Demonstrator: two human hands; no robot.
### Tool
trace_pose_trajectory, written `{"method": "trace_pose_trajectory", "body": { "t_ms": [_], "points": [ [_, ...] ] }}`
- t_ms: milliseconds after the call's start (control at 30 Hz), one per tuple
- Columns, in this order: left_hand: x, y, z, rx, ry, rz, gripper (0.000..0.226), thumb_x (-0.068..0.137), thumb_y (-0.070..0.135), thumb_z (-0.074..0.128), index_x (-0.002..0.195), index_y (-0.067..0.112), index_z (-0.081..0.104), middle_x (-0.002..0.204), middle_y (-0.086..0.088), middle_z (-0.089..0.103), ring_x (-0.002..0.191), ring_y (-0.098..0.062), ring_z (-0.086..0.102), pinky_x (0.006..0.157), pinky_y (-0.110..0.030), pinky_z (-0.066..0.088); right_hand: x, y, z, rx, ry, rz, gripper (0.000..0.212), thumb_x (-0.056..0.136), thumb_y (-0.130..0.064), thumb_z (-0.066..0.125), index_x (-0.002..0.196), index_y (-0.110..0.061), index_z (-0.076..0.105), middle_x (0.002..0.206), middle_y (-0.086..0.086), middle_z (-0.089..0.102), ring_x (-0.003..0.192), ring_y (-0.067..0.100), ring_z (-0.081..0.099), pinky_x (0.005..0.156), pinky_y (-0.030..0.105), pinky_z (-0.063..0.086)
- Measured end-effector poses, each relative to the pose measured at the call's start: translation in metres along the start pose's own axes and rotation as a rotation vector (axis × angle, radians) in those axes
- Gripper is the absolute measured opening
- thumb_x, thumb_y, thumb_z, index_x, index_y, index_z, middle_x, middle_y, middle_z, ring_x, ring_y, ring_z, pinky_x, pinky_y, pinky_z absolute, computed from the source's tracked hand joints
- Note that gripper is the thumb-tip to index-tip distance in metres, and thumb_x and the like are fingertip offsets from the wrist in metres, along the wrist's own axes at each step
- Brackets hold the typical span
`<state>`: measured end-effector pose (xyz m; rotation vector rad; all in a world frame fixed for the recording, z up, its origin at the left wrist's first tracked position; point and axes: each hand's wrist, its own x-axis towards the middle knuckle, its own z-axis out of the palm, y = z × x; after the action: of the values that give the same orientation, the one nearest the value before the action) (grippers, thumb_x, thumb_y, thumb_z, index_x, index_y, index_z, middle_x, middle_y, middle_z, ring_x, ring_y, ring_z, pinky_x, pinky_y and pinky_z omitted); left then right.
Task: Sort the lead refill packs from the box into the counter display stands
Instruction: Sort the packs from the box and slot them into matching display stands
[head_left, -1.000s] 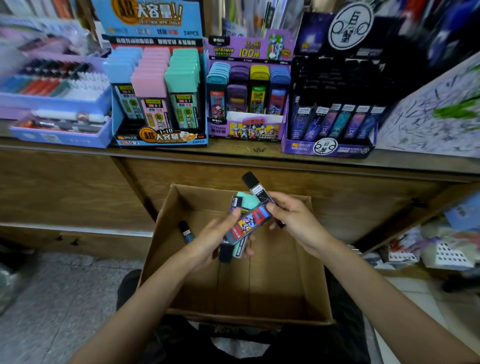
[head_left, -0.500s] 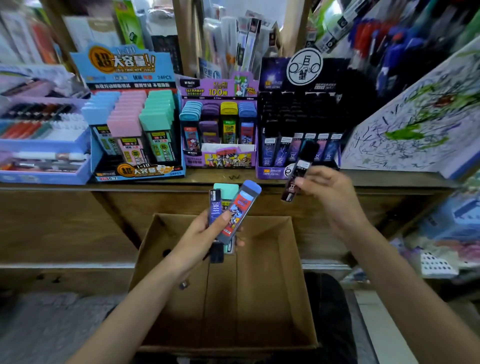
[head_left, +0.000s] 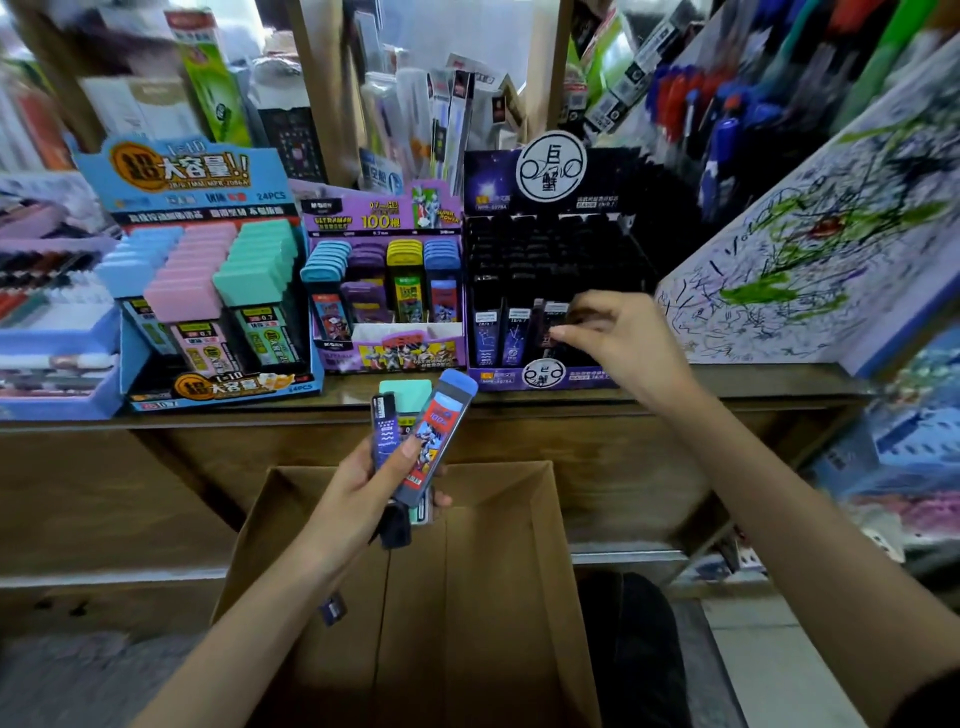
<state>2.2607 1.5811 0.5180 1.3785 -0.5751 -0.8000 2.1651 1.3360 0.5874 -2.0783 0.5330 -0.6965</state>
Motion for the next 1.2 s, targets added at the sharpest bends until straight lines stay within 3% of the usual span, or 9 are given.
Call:
{"method": "trace_pose_trajectory", "body": {
  "t_ms": [100, 200, 300, 367, 467, 667, 767, 1000, 1200],
  "points": [
    [0.001, 0.0, 0.001, 0.015, 0.028, 0.004, 0.075, 0.059, 0.065, 0.071, 0.113, 0.015, 0.054, 0.09, -0.008, 0.071, 0.073, -0.023, 0.07, 0.062, -0.025, 0.057, 0.006, 0.004, -0.004, -0.041, -0.078, 0.045, 0.009, 0.077, -0.012, 0.074, 0.084, -0.017, 0.07, 0.087, 0.002, 0.072, 0.087, 0.018, 0.069, 0.087, 0.032, 0.053],
    [0.004, 0.001, 0.001, 0.027, 0.041, 0.005, 0.085, 0.051, 0.071, 0.073, 0.113, 0.016, 0.054, 0.09, -0.007, 0.071, 0.074, -0.024, 0.07, 0.062, -0.026, 0.057, 0.008, 0.008, -0.002, -0.061, -0.073, 0.073, 0.008, 0.078, -0.015, 0.075, 0.084, -0.018, 0.07, 0.085, -0.002, 0.071, 0.086, 0.013, 0.067, 0.082, 0.023, 0.053],
    [0.006, -0.001, -0.001, 0.029, 0.031, 0.008, 0.061, 0.073, 0.055, 0.064, 0.116, 0.014, 0.053, 0.088, -0.004, 0.072, 0.074, -0.024, 0.07, 0.062, -0.024, 0.056, 0.006, 0.008, 0.008, -0.174, -0.013, 0.075, 0.011, 0.079, -0.016, 0.073, 0.088, -0.01, 0.07, 0.082, -0.002, 0.069, 0.076, 0.006, 0.064, 0.066, 0.008, 0.047],
    [0.007, -0.003, -0.002, 0.042, 0.03, 0.007, 0.046, 0.08, 0.041, 0.054, 0.117, 0.013, 0.052, 0.089, -0.005, 0.072, 0.074, -0.024, 0.071, 0.061, -0.024, 0.056, 0.006, 0.006, 0.014, -0.295, 0.018, 0.07, 0.015, 0.082, -0.016, 0.071, 0.085, -0.002, 0.069, 0.08, 0.006, 0.071, 0.075, 0.012, 0.066, 0.068, 0.02, 0.052],
    [0.009, -0.005, -0.002, 0.049, 0.044, 0.006, 0.046, 0.079, 0.039, 0.054, 0.115, 0.01, 0.052, 0.088, -0.007, 0.072, 0.073, -0.027, 0.07, 0.062, -0.028, 0.056, 0.008, 0.0, 0.017, -0.443, -0.006, 0.06, 0.021, 0.084, -0.02, 0.069, 0.077, 0.0, 0.068, 0.074, 0.013, 0.07, 0.073, 0.023, 0.067, 0.073, 0.038, 0.054],
    [0.007, 0.001, 0.0, 0.009, 0.044, 0.043, 0.052, 0.075, 0.048, 0.061, 0.113, 0.014, 0.053, 0.088, -0.006, 0.072, 0.07, -0.025, 0.07, 0.06, -0.026, 0.056, 0.003, -0.011, 0.014, -0.646, -0.002, 0.08, 0.025, 0.087, -0.031, 0.064, 0.08, -0.008, 0.071, 0.07, 0.007, 0.067, 0.063, 0.019, 0.059, 0.063, 0.03, 0.049],
    [0.006, 0.004, 0.001, -0.018, 0.063, 0.067, 0.046, 0.073, 0.043, 0.06, 0.109, 0.014, 0.055, 0.085, -0.006, 0.072, 0.066, -0.024, 0.069, 0.057, -0.027, 0.056, -0.015, -0.016, 0.01, -0.759, 0.229, -0.058, 0.021, 0.091, -0.032, 0.058, 0.086, -0.012, 0.064, 0.072, 0.003, 0.066, 0.065, 0.021, 0.06, 0.055, 0.029, 0.044],
    [0.003, 0.013, 0.003, -0.028, 0.023, 0.07, 0.034, 0.079, 0.032, 0.055, 0.107, 0.011, 0.054, 0.08, -0.005, 0.071, 0.062, -0.021, 0.068, 0.054, -0.023, 0.054, -0.056, -0.041, 0.049, 0.169, -0.188, 0.144, 0.018, 0.093, -0.033, 0.053, 0.094, -0.018, 0.063, 0.077, -0.002, 0.067, 0.068, 0.005, 0.065, 0.059, 0.015, 0.048],
    [0.0, 0.017, -0.007, -0.042, 0.05, 0.092, 0.044, 0.074, 0.038, 0.06, 0.109, 0.013, 0.056, 0.081, -0.004, 0.072, 0.063, -0.022, 0.068, 0.054, -0.024, 0.054, -0.047, -0.055, 0.073, 0.402, -0.195, 0.25, 0.013, 0.091, -0.013, 0.058, 0.099, -0.002, 0.057, 0.08, 0.0, 0.068, 0.066, 0.005, 0.064, 0.055, 0.017, 0.049]
  ]
}}
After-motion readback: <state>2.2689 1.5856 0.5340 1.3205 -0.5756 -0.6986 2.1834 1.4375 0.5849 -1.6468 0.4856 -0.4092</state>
